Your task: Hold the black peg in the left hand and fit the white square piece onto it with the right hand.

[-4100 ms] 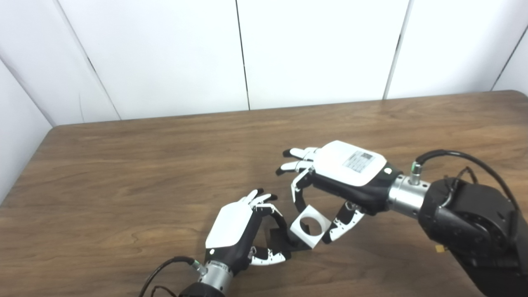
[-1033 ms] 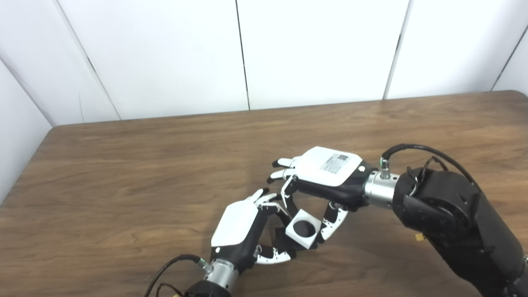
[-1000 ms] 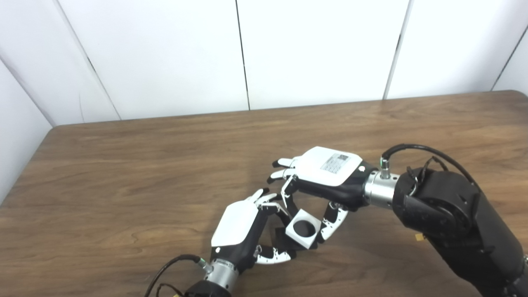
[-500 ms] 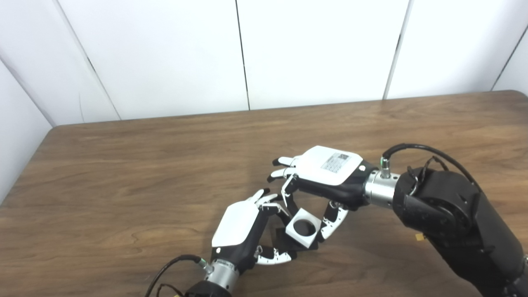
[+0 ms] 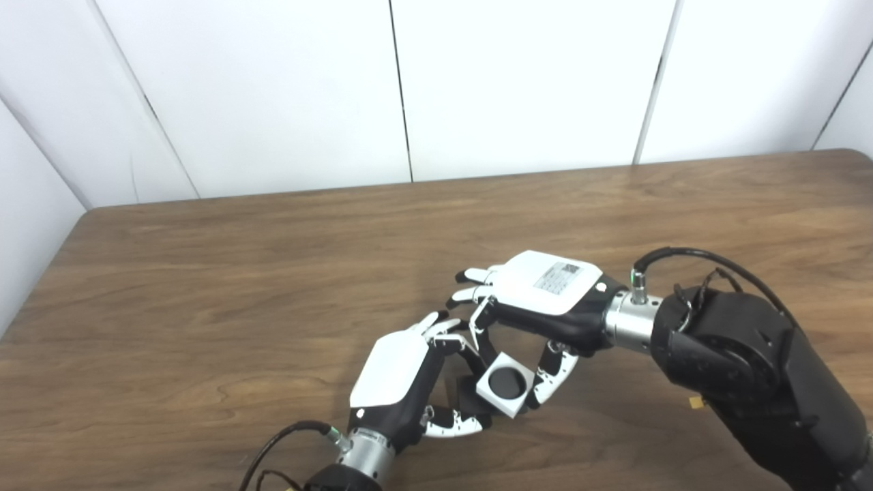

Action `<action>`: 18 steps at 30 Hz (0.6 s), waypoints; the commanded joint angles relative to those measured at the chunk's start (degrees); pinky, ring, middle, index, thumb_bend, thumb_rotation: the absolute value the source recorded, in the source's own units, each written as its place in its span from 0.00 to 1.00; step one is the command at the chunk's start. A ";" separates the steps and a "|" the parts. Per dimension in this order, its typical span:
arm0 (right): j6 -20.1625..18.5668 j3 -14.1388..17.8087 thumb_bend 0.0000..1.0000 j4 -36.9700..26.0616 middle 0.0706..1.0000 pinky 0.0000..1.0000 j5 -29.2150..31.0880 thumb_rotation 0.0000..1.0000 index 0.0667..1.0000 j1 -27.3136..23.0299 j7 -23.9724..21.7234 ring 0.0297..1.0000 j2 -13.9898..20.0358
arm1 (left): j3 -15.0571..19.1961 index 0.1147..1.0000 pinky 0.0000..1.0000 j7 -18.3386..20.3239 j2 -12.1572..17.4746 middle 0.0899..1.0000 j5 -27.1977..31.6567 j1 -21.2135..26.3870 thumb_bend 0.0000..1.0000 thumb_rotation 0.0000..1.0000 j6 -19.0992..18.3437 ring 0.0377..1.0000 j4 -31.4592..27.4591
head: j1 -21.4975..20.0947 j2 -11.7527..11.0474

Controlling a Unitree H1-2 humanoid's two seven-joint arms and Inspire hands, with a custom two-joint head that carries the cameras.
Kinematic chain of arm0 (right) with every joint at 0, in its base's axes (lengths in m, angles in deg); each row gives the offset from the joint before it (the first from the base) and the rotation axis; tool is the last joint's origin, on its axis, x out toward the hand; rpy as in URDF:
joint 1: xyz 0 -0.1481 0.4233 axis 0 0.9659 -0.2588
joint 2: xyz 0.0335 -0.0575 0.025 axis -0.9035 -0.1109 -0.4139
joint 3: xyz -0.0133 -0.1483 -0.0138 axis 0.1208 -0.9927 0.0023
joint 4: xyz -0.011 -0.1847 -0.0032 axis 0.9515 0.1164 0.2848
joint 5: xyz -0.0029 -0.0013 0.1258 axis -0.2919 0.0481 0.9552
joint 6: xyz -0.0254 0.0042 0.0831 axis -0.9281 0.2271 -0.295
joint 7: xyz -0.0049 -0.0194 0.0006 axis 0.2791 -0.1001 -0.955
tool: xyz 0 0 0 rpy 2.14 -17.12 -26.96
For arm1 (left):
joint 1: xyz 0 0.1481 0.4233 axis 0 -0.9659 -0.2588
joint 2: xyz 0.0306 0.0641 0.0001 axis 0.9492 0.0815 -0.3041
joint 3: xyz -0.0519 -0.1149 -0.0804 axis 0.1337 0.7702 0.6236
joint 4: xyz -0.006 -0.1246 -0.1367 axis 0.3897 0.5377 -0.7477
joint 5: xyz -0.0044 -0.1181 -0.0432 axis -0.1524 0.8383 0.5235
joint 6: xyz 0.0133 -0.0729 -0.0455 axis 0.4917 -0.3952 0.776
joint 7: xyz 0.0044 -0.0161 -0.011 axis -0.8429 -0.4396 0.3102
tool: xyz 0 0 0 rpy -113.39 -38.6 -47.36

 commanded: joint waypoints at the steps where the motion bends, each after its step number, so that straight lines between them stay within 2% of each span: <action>1: 0.53 0.79 0.53 -0.70 0.91 0.94 0.18 0.15 0.46 -1.14 0.89 0.99 0.38 | 0.34 0.41 0.91 -1.37 -0.44 0.84 0.18 1.27 0.51 0.07 0.85 0.94 -1.43 | 0.05 0.02; 18: 0.97 0.93 0.52 -0.36 0.90 0.93 -0.51 0.15 0.46 -0.20 1.72 0.99 0.34 | 0.22 0.41 0.89 -1.15 -0.48 0.84 -0.31 1.40 0.51 0.07 0.66 0.93 -1.80 | -0.06 0.24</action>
